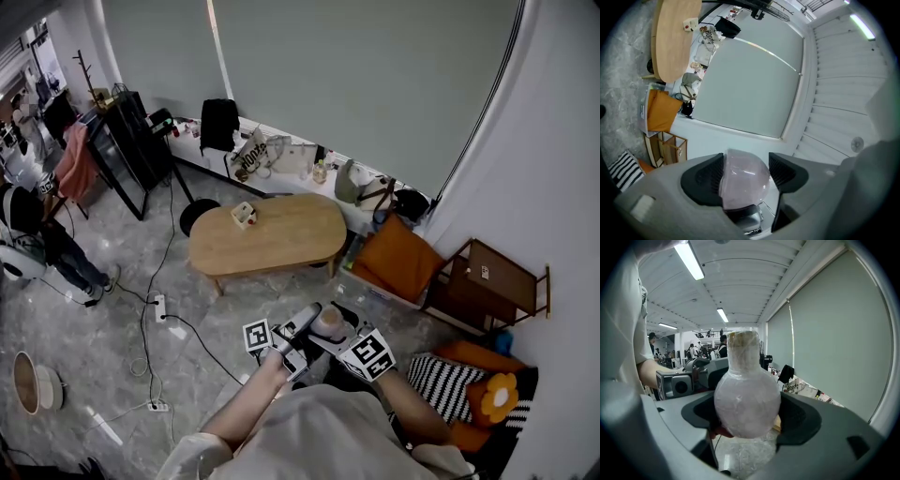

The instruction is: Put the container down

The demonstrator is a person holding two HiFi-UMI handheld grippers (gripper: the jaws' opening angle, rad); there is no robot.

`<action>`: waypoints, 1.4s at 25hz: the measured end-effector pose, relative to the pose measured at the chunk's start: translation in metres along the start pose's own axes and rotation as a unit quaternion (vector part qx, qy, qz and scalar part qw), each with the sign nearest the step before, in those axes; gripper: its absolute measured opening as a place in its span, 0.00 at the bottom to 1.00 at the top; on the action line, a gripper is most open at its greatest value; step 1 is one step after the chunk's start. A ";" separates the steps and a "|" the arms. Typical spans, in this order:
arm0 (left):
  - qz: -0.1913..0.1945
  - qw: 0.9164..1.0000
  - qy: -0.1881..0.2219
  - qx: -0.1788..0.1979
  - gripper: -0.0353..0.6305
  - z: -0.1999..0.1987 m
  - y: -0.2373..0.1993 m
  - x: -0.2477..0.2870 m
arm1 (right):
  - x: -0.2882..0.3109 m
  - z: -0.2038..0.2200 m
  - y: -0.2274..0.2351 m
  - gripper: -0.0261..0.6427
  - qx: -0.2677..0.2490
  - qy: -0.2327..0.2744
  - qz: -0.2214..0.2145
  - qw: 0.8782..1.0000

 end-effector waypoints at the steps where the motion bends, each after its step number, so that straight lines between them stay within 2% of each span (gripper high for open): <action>1: -0.001 1.000 0.002 0.000 0.50 -0.003 -0.002 0.003 | 0.002 0.002 0.004 0.62 0.001 0.000 -0.002 1.000; 9: -0.001 1.000 0.022 0.006 0.50 -0.043 -0.006 0.040 | 0.024 0.011 0.053 0.62 0.002 0.007 -0.025 1.000; 17: 0.001 0.999 0.044 0.015 0.50 -0.092 -0.011 0.097 | 0.045 0.018 0.126 0.62 -0.004 0.013 -0.050 0.999; 25: 0.006 0.998 0.063 0.029 0.50 -0.124 -0.024 0.161 | 0.049 0.032 0.198 0.62 -0.014 0.021 -0.074 0.997; 35: -0.004 0.995 0.092 0.031 0.50 -0.165 -0.039 0.202 | 0.069 0.049 0.252 0.62 -0.005 0.025 -0.102 0.994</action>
Point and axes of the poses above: the fingertips, and each gripper's own axes: x forward along the fingers, y to its right, z out of its underside, the point moved 1 cm from there along -x, backward along the fingers, and after that the axes turned 11 degrees about -x, right-handed, at the moved point
